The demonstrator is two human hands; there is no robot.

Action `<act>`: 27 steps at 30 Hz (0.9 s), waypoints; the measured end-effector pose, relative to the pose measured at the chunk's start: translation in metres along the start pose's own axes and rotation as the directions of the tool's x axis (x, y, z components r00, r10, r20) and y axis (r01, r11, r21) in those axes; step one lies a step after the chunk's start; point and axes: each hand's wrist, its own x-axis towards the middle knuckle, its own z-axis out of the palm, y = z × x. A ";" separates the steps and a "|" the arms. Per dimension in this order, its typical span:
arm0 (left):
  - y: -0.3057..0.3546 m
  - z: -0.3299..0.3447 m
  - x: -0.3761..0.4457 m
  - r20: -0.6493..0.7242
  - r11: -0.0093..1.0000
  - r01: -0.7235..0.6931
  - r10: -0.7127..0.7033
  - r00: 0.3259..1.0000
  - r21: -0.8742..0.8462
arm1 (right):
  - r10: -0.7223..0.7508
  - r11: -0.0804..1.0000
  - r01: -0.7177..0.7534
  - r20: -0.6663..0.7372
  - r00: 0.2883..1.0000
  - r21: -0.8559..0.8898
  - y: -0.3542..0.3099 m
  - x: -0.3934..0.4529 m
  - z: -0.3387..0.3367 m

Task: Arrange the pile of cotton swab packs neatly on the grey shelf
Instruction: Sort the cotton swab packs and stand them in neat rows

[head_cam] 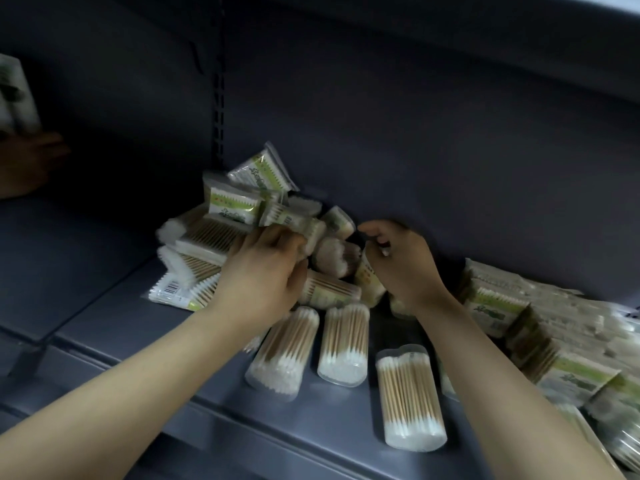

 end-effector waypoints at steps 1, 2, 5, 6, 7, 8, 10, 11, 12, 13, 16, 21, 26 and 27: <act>-0.002 -0.001 0.000 -0.028 1.000 0.018 -0.018 0.999 0.002 | -0.009 1.000 0.009 -0.008 1.000 0.007 -0.003 0.002 0.001; -0.004 -0.003 0.001 -0.051 0.999 0.044 -0.044 0.998 0.003 | -0.014 1.000 0.014 -0.012 1.000 0.014 -0.007 0.004 0.003; -0.013 -0.008 0.000 -0.098 0.993 0.114 -0.115 0.989 -0.012 | -0.040 0.998 0.040 -0.006 0.999 0.037 -0.020 0.013 0.011; -0.017 -0.009 -0.001 -0.106 0.991 0.133 -0.135 0.985 -0.017 | -0.053 0.998 0.053 0.003 0.999 0.037 -0.026 0.016 0.014; -0.021 -0.009 -0.002 -0.112 0.988 0.151 -0.152 0.982 -0.021 | -0.063 0.997 0.063 0.020 0.998 0.035 -0.031 0.020 0.018; -0.026 -0.010 -0.004 -0.114 0.986 0.165 -0.167 0.979 -0.028 | -0.074 0.997 0.072 0.039 0.996 0.037 -0.036 0.024 0.022; -0.035 -0.010 -0.007 -0.111 0.983 0.181 -0.184 0.977 -0.042 | -0.098 0.994 0.095 0.064 0.993 0.046 -0.046 0.031 0.031; -0.040 -0.011 -0.008 -0.106 0.981 0.187 -0.191 0.976 -0.045 | -0.114 0.993 0.111 0.066 0.991 0.048 -0.051 0.036 0.035; -0.044 -0.011 -0.010 -0.100 0.980 0.192 -0.196 0.976 -0.044 | -0.128 0.991 0.125 0.071 0.989 0.041 -0.055 0.041 0.041; -0.048 -0.012 -0.011 -0.095 0.980 0.195 -0.198 0.976 -0.039 | -0.139 0.990 0.138 0.084 0.987 0.024 -0.059 0.046 0.046; -0.059 -0.013 -0.014 -0.074 0.979 0.202 -0.204 0.976 -0.026 | -0.168 0.984 0.173 0.133 0.977 -0.032 -0.066 0.060 0.061; -0.075 -0.009 -0.017 -0.032 0.976 0.215 -0.216 0.976 -0.019 | -0.170 0.966 0.210 0.242 0.955 -0.149 -0.071 0.076 0.079; -0.082 -0.007 -0.015 -0.006 0.980 0.199 -0.199 0.980 -0.005 | -0.186 0.942 0.252 0.279 0.942 -0.222 -0.075 0.079 0.086; -0.082 -0.007 -0.014 -0.010 0.980 0.198 -0.198 0.980 0.003 | -0.194 0.942 0.256 0.271 0.943 -0.218 -0.074 0.079 0.087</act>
